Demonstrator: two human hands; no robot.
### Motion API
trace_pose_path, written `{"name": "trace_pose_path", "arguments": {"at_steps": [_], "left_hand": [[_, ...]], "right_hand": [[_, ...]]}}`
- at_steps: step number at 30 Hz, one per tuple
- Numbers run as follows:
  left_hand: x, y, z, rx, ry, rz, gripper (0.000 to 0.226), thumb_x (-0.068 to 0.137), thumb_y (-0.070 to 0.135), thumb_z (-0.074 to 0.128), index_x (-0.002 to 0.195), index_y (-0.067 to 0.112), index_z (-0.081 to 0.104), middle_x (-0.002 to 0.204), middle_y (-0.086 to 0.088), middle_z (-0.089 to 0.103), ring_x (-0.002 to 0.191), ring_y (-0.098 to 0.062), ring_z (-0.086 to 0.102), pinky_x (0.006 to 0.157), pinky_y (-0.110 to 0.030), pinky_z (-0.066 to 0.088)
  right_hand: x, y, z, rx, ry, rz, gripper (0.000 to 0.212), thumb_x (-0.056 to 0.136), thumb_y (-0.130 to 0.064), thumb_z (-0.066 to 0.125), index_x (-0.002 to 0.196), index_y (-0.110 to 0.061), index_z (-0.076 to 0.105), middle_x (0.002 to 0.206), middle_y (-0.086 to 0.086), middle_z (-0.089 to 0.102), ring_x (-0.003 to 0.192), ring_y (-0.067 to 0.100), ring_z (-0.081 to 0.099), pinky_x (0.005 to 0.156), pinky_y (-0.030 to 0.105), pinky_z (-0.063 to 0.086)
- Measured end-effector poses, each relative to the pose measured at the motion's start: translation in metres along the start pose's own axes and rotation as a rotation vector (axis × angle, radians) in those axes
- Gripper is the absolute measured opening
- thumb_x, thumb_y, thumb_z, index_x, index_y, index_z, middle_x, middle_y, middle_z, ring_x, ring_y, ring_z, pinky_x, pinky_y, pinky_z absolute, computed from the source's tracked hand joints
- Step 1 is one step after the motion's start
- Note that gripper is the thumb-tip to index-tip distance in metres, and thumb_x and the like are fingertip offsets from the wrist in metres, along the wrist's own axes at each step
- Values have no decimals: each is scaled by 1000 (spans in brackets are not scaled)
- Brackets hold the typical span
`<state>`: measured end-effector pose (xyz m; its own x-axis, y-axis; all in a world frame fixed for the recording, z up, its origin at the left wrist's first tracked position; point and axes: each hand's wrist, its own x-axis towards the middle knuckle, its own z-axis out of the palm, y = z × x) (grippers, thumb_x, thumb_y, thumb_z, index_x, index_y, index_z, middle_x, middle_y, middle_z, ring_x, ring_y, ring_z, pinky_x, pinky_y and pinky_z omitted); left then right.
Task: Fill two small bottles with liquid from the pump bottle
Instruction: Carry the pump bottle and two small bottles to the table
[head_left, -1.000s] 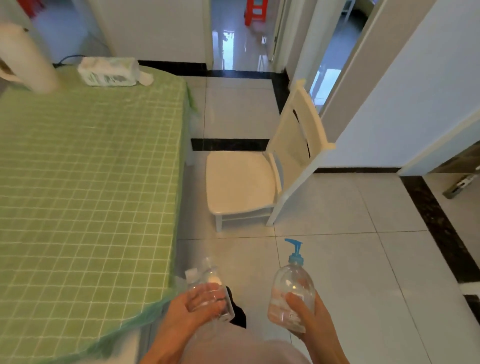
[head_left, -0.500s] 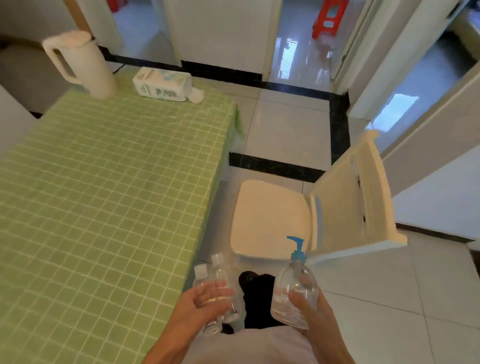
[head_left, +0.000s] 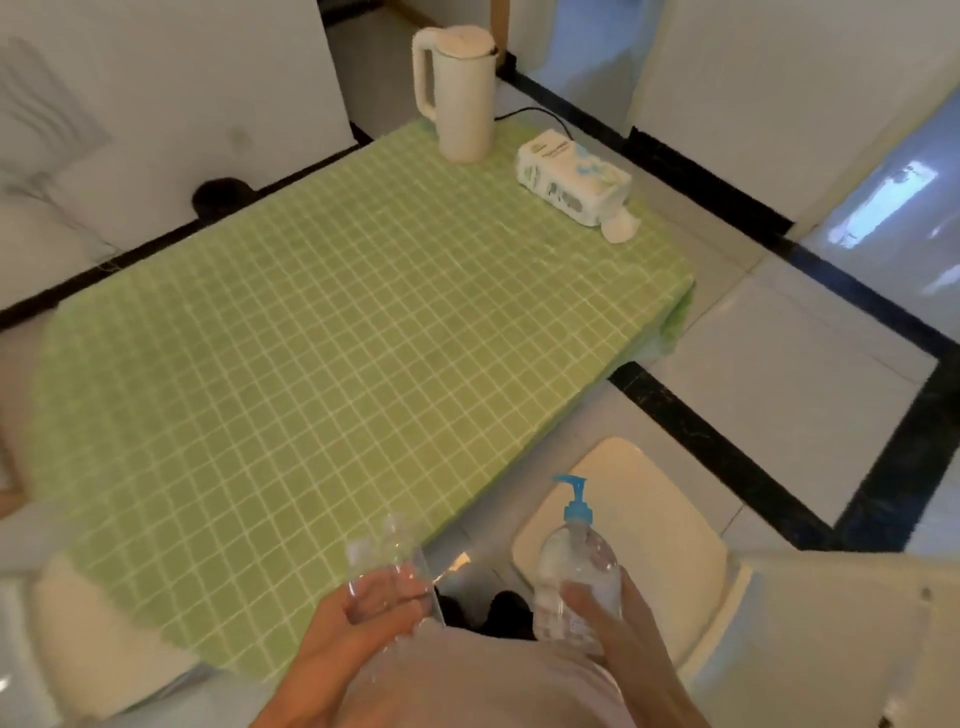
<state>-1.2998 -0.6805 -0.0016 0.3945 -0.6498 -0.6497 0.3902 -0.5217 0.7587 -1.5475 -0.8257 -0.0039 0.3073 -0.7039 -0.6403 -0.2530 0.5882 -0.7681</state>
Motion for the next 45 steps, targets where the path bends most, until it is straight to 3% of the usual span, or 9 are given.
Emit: {"name": "trace_pose_path", "arguments": {"at_steps": [2, 6, 11, 14, 20, 31, 34, 42, 45], "left_hand": [[3, -1, -8, -41, 47, 14, 35, 81, -14, 77, 112, 0, 73, 103, -19, 81, 90, -26, 80, 71, -20, 61], [13, -2, -25, -49, 44, 53, 34, 81, -4, 82, 112, 10, 76, 104, -10, 82, 98, -25, 79, 74, -19, 62], [20, -6, -40, -97, 7, 78, 38, 69, 15, 93, 105, 19, 81, 107, -7, 82, 101, -21, 79, 76, -17, 60], [25, -12, -48, -114, 13, 80, 52, 65, 17, 97, 113, 15, 76, 108, -6, 82, 103, -22, 78, 77, -18, 60], [35, -17, -59, -184, 63, 111, 56, 66, 24, 89, 119, 15, 74, 113, -3, 81, 105, -22, 78, 88, -29, 58], [57, -29, -62, -342, 270, 155, 57, 68, 22, 91, 121, 13, 72, 114, -4, 81, 106, -20, 78, 81, -20, 61], [85, -19, -45, -337, 282, 137, 58, 72, 25, 92, 125, 16, 70, 117, 0, 80, 109, -18, 77, 85, -27, 62], [243, 35, 51, -320, 271, 112, 55, 73, 14, 89, 125, 20, 70, 118, 1, 80, 109, -17, 76, 86, -21, 61], [275, 52, 67, -346, 276, 128, 61, 66, 15, 89, 123, 18, 69, 116, -2, 80, 110, -20, 76, 88, -23, 61]], "right_hand": [[16, -7, 3, -61, -32, -3, 80, 60, -54, 88, 134, -44, 60, 117, -12, 78, 94, -4, 77, 72, 13, 59], [41, -14, 19, -135, -21, -42, 87, 65, -57, 90, 143, -42, 55, 125, -5, 79, 115, 20, 76, 102, 46, 61], [50, -22, 39, -143, 5, -48, 74, 59, -66, 84, 127, -62, 56, 104, -18, 83, 93, 6, 81, 72, 21, 64], [52, -29, 41, -135, -30, -26, 94, 53, -63, 85, 142, -44, 60, 113, -4, 85, 99, 19, 83, 80, 36, 67], [67, -43, 47, -168, -102, -18, 94, 52, -53, 90, 140, -40, 62, 115, 2, 85, 102, 26, 84, 82, 42, 66], [150, -85, 87, -355, -329, -64, 85, 55, -61, 93, 134, -55, 62, 126, -5, 81, 116, 24, 79, 107, 58, 58], [184, -101, 88, -396, -366, -65, 94, 43, -71, 97, 130, -52, 65, 124, -7, 81, 114, 19, 79, 105, 53, 60], [333, -164, 39, -424, -447, -87, 81, 66, -55, 89, 142, -54, 61, 134, -4, 76, 122, 23, 76, 102, 55, 62], [366, -177, 34, -485, -451, -125, 82, 60, -59, 89, 137, -55, 60, 127, -13, 79, 113, 12, 79, 84, 33, 68]]}}
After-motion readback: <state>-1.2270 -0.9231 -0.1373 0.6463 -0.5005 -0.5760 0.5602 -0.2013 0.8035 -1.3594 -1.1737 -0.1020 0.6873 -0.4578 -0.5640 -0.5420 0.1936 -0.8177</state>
